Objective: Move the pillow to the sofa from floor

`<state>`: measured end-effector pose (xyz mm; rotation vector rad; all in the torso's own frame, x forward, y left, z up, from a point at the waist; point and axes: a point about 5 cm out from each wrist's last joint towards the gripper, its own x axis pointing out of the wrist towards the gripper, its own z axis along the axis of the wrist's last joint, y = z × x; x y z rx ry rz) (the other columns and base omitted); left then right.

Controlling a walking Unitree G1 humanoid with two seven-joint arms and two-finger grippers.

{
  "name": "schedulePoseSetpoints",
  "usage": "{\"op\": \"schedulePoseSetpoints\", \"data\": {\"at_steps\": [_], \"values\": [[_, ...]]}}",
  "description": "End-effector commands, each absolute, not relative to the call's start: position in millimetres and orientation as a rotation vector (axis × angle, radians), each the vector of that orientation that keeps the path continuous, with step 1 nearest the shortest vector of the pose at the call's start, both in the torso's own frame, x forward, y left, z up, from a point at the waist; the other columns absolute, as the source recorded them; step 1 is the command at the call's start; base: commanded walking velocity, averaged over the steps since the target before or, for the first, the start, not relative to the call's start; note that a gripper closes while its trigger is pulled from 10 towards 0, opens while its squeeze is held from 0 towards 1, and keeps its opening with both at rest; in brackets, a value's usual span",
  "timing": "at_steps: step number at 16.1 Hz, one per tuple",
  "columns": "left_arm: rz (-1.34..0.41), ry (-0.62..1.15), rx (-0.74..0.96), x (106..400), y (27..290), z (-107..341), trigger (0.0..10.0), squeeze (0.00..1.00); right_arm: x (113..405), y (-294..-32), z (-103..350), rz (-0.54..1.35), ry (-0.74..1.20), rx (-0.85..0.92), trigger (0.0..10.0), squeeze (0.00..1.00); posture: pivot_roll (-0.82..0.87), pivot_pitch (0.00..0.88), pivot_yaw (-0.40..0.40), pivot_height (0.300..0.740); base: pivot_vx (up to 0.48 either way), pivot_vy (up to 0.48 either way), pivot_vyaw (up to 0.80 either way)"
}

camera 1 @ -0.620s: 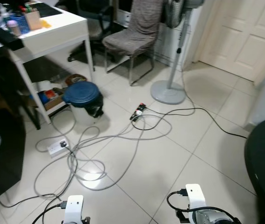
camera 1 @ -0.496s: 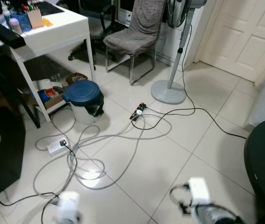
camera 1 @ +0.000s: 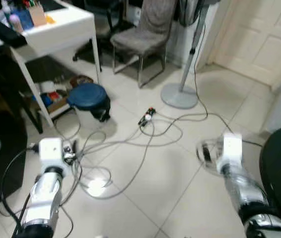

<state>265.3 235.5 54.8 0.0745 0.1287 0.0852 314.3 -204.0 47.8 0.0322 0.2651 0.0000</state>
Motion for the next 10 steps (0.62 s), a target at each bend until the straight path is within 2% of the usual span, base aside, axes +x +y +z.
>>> {"op": "schedulePoseSetpoints", "data": {"at_steps": [1, 2, 5, 6, 9, 10], "values": [[0.049, 0.112, 0.054, 259, 225, 64, 10.0, 1.00, 310, -183, 52, 0.082, 0.254, 0.059, 10.0, 1.00, 0.15, 0.000, -0.044, 0.740, 0.000, 0.000, 0.00], [0.038, 0.087, 0.057, 253, 219, 73, 10.0, 1.00, 307, -167, 57, 0.124, 0.240, 0.056, 10.0, 1.00, 0.14, 0.000, -0.039, 0.740, 0.000, 0.000, 0.00], [0.050, 0.072, 0.094, 243, 211, 87, 10.0, 1.00, 301, -145, 66, 0.207, 0.200, 0.046, 10.0, 1.00, 0.15, 0.000, -0.040, 0.740, 0.000, 0.000, 0.00], [0.073, 0.044, 0.086, 238, 204, 97, 10.0, 0.00, 299, -141, 70, 0.221, 0.183, -0.014, 10.0, 1.00, 0.17, 0.000, -0.046, 0.740, 0.000, 0.000, 0.80], [0.024, 0.023, 0.145, 238, 193, 112, 10.0, 0.00, 296, -132, 82, 0.288, 0.156, -0.025, 10.0, 1.00, 0.18, 0.000, -0.053, 0.740, 0.000, 0.000, 0.80], [-0.014, 0.042, 0.209, 242, 193, 114, 10.0, 0.00, 295, -124, 83, 0.354, 0.147, -0.086, 10.0, 0.88, 0.18, 0.000, -0.036, 0.740, 0.000, 0.000, 0.80]]}}
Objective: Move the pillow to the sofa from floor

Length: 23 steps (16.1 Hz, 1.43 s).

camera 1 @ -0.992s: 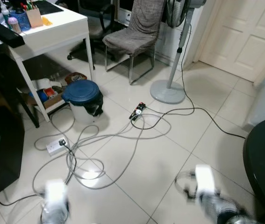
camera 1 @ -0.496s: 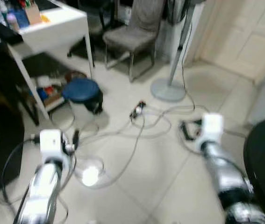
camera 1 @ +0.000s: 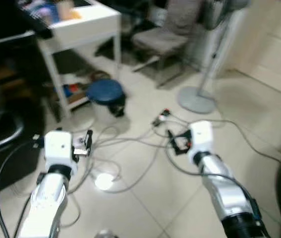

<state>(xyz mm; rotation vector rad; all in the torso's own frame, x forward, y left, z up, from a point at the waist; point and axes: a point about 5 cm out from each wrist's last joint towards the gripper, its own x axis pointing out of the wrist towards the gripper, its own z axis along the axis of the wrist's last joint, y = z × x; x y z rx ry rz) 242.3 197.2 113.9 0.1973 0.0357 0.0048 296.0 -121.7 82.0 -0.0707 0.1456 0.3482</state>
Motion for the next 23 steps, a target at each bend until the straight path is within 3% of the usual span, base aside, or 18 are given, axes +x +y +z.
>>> {"op": "schedulePoseSetpoints", "data": {"at_steps": [1, 2, 5, 7, 9, 10, 11, 13, 14, 17, 19, 23], "values": [[-0.012, 0.047, 0.224, 242, 194, 116, 10.0, 0.00, 295, -122, 82, 0.366, 0.149, -0.101, 10.0, 0.42, 0.18, 0.000, -0.036, 0.740, 0.000, 0.000, 0.80], [0.002, 0.050, 0.238, 244, 198, 119, 10.0, 0.00, 294, -122, 81, 0.357, 0.157, -0.092, 10.0, 0.00, 0.17, 0.000, -0.003, 0.740, 0.000, 0.000, 0.80], [-0.006, 0.096, 0.233, 246, 201, 120, 10.0, 0.00, 291, -123, 74, 0.332, 0.182, -0.069, 10.0, 0.00, 0.15, 0.000, 0.029, 0.740, 0.000, 0.000, 0.80], [-0.021, 0.103, 0.265, 257, 195, 122, 10.0, 0.00, 290, -132, 70, 0.249, 0.219, 0.017, 10.0, 0.00, 0.12, 0.000, 0.049, 0.740, 0.000, 0.000, 0.80], [-0.039, 0.095, 0.214, 275, 189, 119, 10.0, 0.00, 297, -144, 81, 0.186, 0.195, -0.006, 10.0, 0.00, 0.02, 0.000, 0.079, 0.740, 0.000, 0.000, 0.80], [-0.037, 0.098, 0.212, 278, 189, 115, 10.0, 0.09, 297, -147, 81, 0.167, 0.198, -0.011, 10.0, 0.00, 0.00, 0.000, 0.084, 0.740, 0.000, 0.000, 0.80], [-0.110, 0.087, 0.216, 278, 180, 110, 10.0, 0.59, 296, -152, 81, 0.132, 0.204, 0.003, 10.0, 0.00, 0.01, 0.000, 0.069, 0.740, 0.000, 0.000, 0.80], [-0.112, 0.109, 0.257, 272, 175, 111, 10.0, 0.51, 290, -159, 72, 0.071, 0.263, 0.010, 10.0, 0.00, 0.05, 0.000, 0.042, 0.740, 0.000, 0.000, 0.80], [-0.097, 0.148, 0.151, 270, 176, 105, 10.0, 0.04, 295, -159, 67, 0.061, 0.310, 0.006, 10.0, 0.00, 0.04, 0.000, 0.046, 0.740, 0.000, 0.000, 0.00], [-0.128, 0.170, 0.107, 268, 169, 98, 10.0, 0.00, 300, -158, 72, 0.118, 0.326, -0.139, 10.0, 0.00, 0.02, 0.000, 0.040, 0.740, 0.000, 0.000, 0.00], [-0.141, 0.139, 0.108, 267, 165, 100, 10.0, 0.00, 298, -159, 81, 0.133, 0.279, -0.157, 10.0, 0.00, 0.04, 0.000, 0.012, 0.740, 0.000, 0.000, 0.00], [-0.144, 0.155, 0.101, 265, 163, 97, 10.0, 0.00, 294, -157, 71, 0.158, 0.368, -0.104, 10.0, 0.00, 0.04, 0.000, -0.001, 0.740, 0.000, 0.000, 0.00]]}}
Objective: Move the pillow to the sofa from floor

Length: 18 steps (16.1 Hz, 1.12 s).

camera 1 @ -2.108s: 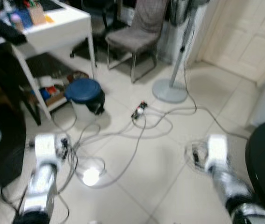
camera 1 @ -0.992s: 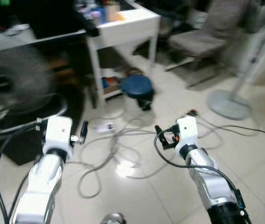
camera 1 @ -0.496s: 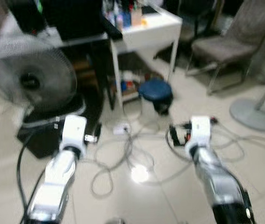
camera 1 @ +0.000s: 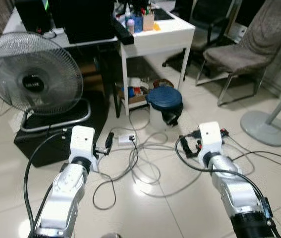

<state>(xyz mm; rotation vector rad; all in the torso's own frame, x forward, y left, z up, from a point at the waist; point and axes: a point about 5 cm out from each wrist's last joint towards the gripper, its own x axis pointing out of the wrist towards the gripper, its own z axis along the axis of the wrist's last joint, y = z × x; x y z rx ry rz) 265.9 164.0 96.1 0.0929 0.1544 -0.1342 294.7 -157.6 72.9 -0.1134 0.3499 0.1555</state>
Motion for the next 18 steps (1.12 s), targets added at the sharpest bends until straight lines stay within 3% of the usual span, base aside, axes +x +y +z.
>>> {"op": "schedulePoseSetpoints", "data": {"at_steps": [1, 6, 18], "values": [[-0.148, 0.162, 0.109, 266, 163, 96, 10.0, 0.00, 293, -157, 68, 0.144, 0.392, -0.104, 10.0, 0.00, 0.04, 0.000, 0.000, 0.740, 0.000, 0.000, 0.00], [-0.170, 0.148, 0.133, 265, 162, 101, 10.0, 0.00, 291, -156, 68, 0.117, 0.406, -0.053, 10.0, 0.00, 0.06, 0.000, 0.001, 0.740, -0.048, 0.000, 0.00], [-0.188, 0.139, 0.157, 271, 160, 106, 10.0, 0.00, 294, -152, 73, 0.089, 0.391, -0.040, 10.0, 0.00, 0.05, 0.000, 0.015, 0.740, -0.324, 0.000, 0.00]]}}
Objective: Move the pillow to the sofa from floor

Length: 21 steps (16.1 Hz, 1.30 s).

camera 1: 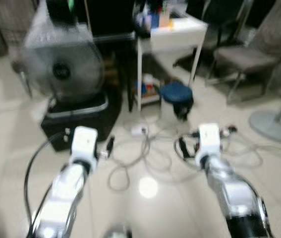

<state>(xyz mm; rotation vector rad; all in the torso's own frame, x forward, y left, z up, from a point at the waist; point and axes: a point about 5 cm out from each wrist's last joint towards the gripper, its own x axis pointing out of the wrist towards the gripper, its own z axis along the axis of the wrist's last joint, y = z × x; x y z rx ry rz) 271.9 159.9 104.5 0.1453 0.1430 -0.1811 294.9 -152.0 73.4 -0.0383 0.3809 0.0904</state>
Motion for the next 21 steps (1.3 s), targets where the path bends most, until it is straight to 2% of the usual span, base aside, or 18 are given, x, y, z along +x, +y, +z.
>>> {"op": "schedulePoseSetpoints", "data": {"at_steps": [1, 21], "values": [[-0.190, 0.138, 0.158, 271.4, 160.5, 106.1, 10.0, 0.00, 294.2, -151.7, 72.9, 0.089, 0.390, -0.041, 10.0, 0.00, 0.05, 0.000, 0.018, 0.740, -0.360, 0.000, 0.00], [-0.220, 0.137, 0.173, 275.6, 157.1, 107.4, 10.0, 0.00, 292.5, -155.0, 70.4, 0.061, 0.398, -0.043, 10.0, 0.00, 0.03, 0.000, 0.030, 0.740, -0.356, 0.000, 0.00]]}}
